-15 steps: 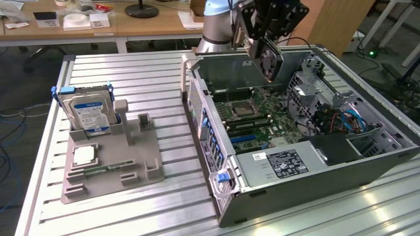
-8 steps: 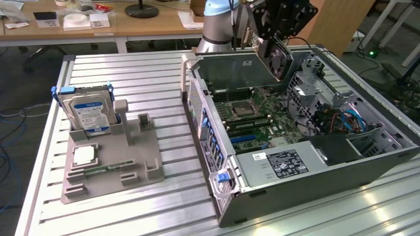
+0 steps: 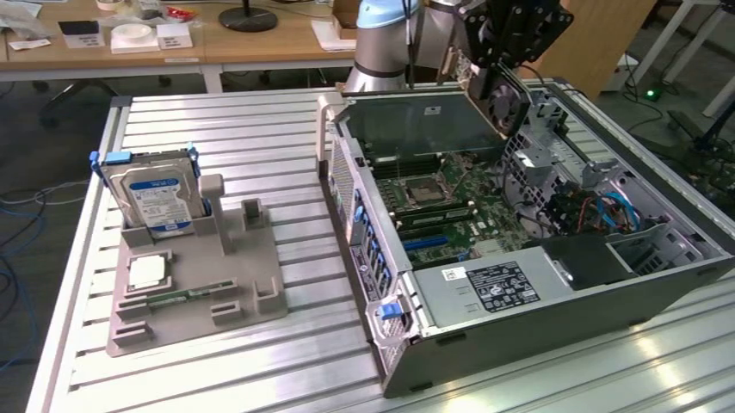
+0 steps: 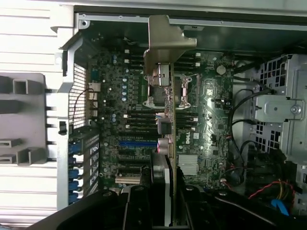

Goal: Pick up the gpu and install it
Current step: 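Pick up the gpu and move the gpu toward the slot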

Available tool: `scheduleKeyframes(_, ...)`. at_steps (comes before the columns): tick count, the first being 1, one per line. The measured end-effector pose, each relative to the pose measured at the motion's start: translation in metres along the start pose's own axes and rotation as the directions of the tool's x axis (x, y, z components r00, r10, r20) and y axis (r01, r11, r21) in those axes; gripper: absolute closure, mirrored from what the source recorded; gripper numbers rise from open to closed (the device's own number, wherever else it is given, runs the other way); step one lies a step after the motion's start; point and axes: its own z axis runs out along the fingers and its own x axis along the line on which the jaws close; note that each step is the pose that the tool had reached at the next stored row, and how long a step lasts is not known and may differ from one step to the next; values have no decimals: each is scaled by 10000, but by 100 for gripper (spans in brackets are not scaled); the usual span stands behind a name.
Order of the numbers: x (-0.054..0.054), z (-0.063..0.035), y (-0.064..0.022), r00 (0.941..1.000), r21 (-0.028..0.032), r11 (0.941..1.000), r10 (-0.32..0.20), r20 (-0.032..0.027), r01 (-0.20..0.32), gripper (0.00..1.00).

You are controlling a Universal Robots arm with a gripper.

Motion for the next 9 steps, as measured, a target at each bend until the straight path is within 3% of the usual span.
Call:
scheduleKeyframes(6, -216, 8, 18, 10000, 0, 10000, 2, 7, -2, 72)
scheduleKeyframes(9, -253, 10, 19, 10000, 1, 10000, 0, 13, 0, 72)
